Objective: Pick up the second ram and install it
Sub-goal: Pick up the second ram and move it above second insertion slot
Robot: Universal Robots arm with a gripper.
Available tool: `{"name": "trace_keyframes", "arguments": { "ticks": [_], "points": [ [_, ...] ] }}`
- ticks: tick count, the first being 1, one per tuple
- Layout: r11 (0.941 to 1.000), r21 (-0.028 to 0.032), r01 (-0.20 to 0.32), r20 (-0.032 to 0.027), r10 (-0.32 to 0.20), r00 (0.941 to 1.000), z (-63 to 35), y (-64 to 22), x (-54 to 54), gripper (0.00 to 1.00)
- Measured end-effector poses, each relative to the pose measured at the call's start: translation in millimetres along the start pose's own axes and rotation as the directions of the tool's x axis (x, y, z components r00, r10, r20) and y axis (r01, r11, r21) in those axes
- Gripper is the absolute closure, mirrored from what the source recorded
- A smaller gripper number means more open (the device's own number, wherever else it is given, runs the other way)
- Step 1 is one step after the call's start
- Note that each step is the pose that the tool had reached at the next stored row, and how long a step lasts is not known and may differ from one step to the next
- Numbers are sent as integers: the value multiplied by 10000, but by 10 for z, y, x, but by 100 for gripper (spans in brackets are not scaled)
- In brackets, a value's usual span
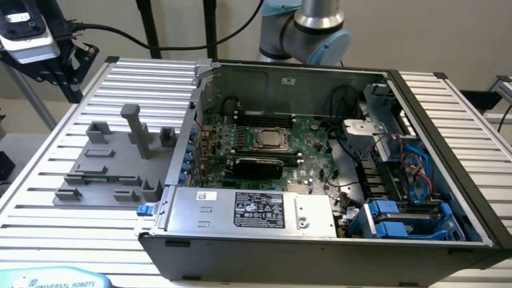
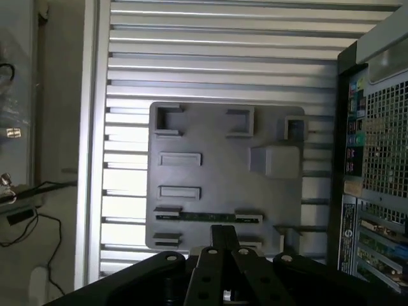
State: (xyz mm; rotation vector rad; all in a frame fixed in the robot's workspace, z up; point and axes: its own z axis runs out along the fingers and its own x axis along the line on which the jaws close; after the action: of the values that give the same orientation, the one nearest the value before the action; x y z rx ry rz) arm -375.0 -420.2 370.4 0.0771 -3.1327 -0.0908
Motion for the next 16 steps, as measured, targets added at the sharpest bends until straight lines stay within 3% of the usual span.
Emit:
{"name": "trace_keyframes", "arguments": {
  "ticks": [4, 8, 11, 16],
  "points": [
    [9974, 3, 722, -43, -722, 9974, 4, 0, 0, 89],
    [9895, 2, 1448, -86, -1448, 9894, 8, -1, 0, 89],
    [9802, -1, 1978, -116, -1978, 9802, 12, -1, 0, 89],
    [9581, -9, 2865, -169, -2864, 9580, 19, -1, 0, 89]
  ]
}}
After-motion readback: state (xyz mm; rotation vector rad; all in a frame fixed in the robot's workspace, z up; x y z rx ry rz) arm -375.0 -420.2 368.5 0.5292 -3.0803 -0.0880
